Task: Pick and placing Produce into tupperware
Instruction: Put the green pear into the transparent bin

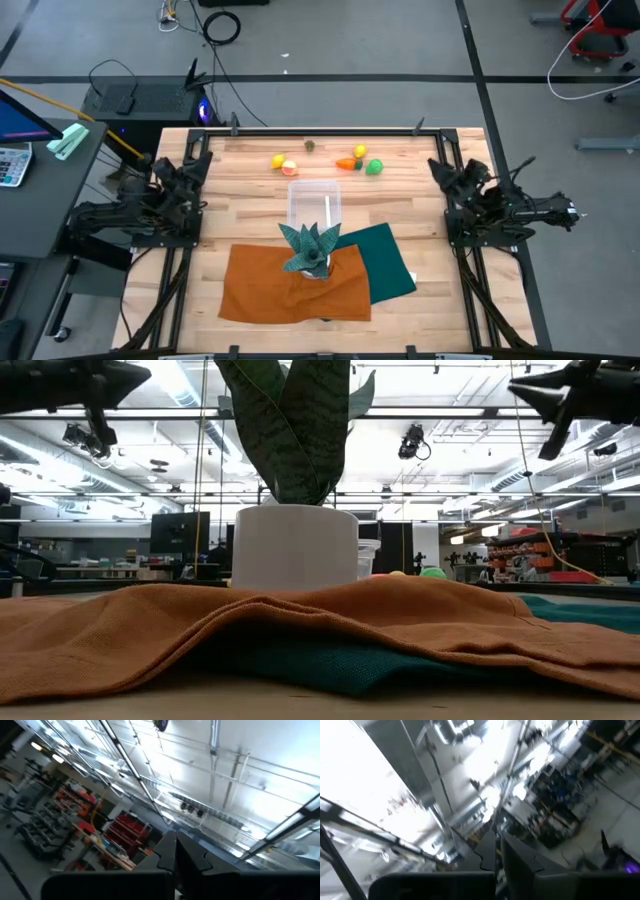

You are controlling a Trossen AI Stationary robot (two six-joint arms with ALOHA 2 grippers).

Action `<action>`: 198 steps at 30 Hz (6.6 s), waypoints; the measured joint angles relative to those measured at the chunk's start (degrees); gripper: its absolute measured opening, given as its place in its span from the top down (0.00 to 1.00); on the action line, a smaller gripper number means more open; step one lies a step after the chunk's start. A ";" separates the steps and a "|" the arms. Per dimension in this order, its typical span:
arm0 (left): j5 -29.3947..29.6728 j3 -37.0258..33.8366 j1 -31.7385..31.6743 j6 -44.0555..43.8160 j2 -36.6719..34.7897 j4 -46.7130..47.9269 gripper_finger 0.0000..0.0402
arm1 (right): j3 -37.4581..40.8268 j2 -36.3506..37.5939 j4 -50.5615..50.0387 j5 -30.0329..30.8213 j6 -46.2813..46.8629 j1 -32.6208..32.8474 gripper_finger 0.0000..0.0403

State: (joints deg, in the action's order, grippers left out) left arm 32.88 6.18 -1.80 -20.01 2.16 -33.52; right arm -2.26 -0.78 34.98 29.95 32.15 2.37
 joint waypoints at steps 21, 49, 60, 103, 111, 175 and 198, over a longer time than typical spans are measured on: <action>8.45 22.37 0.00 1.12 20.91 19.51 0.89 | -28.20 -23.90 -22.01 0.02 -16.95 -2.66 1.00; -8.63 51.80 -17.39 -7.84 43.98 64.52 0.89 | -67.89 -62.44 -74.25 -25.16 -16.24 -25.00 1.00; -21.07 53.59 -24.80 0.07 53.40 68.09 0.92 | -70.16 -75.35 -79.07 -34.71 -23.55 -26.64 0.95; -24.23 53.54 -26.43 1.86 65.09 66.58 0.80 | -70.14 -91.12 -74.36 -29.71 -8.03 -34.47 0.44; -24.98 53.54 -26.43 -0.39 65.02 66.60 0.75 | -70.12 -92.52 -81.71 -23.92 -4.89 -35.82 0.19; -25.27 53.54 -26.29 -1.91 64.96 66.85 0.62 | -69.51 -96.49 -80.20 -23.05 -8.34 -40.24 0.07; -25.29 53.54 -24.96 -3.43 64.96 67.92 0.59 | -69.51 -100.10 -79.92 -25.57 -9.95 -41.24 0.04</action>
State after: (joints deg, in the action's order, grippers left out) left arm 7.60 59.72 -26.76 -23.44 67.11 34.39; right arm -71.77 -100.87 -44.94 4.39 22.20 -38.87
